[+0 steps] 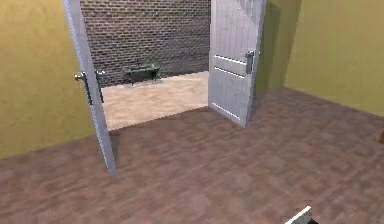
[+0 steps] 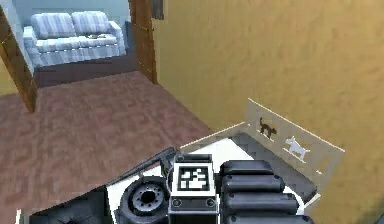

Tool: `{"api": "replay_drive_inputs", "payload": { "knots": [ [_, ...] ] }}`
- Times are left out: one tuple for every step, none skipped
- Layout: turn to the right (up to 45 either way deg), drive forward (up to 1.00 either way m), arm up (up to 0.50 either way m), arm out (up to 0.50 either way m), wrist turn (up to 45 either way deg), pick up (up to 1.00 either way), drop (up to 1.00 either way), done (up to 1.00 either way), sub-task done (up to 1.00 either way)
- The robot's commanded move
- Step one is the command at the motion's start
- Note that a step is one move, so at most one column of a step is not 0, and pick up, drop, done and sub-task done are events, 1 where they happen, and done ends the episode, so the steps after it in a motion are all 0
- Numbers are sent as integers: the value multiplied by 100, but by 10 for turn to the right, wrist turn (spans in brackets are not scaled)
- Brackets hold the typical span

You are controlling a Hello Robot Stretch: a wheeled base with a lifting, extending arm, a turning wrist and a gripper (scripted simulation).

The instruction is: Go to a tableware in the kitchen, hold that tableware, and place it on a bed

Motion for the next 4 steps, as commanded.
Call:
{"api": "replay_drive_inputs", "payload": {
  "knots": [
    [-450,0,0,0,0,0,0,0,0],
    [-210,0,0,0,0,0,0,0,0],
    [450,0,0,0,0,0,0,0,0],
    [450,0,0,0,0,0,0,0,0]
  ]
}}
